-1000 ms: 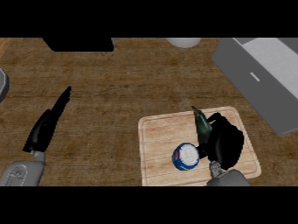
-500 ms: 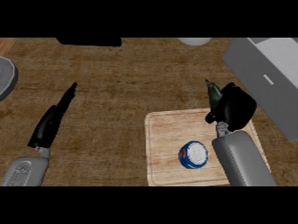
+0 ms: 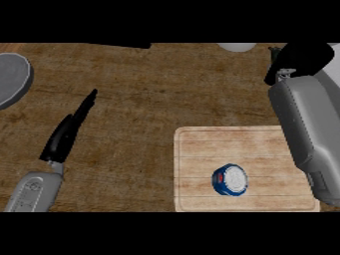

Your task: Pick the eggplant from the cutting board and place it in the cardboard box

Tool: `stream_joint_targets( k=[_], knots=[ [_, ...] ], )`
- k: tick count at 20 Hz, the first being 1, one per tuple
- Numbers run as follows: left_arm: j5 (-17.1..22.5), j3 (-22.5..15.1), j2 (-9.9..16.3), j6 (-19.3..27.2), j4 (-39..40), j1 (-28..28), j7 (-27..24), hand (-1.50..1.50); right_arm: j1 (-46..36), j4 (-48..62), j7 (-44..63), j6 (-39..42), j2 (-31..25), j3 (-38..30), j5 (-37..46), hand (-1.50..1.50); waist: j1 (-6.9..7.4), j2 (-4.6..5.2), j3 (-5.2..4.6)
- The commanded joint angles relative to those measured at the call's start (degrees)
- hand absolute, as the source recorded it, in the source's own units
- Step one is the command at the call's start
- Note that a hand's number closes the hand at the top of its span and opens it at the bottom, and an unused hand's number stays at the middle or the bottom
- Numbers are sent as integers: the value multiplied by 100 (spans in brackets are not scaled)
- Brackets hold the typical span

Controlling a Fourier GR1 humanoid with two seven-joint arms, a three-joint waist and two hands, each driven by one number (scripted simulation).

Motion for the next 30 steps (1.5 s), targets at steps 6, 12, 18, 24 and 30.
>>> stream_joint_targets(
  k=[6, 12, 18, 24, 30],
  knots=[
    [-70, -12, -10, 11, 84, -162, 103, 0, -1978, 1620, 1194, 329, -596, -442, 806, 150, -74, -38, -3],
    [-53, 60, -78, 144, 125, 54, -48, 0, -2348, 2120, 1734, -88, -699, -670, 1228, 150, -177, -67, 0],
    [146, 271, 144, -76, 36, 218, 15, 0, -2340, 2375, 1602, -178, -1100, -989, 1388, 150, -360, -134, 4],
    [36, 253, 47, 76, 36, 79, 116, 0, -1995, 2646, 1363, -320, -1333, -1402, 1320, 150, -489, -146, 8],
    [-20, 156, -18, 137, -160, 538, -71, 0, -1597, 2638, 1158, -467, -1485, -2400, 538, 150, -534, -197, 16]
  ],
)
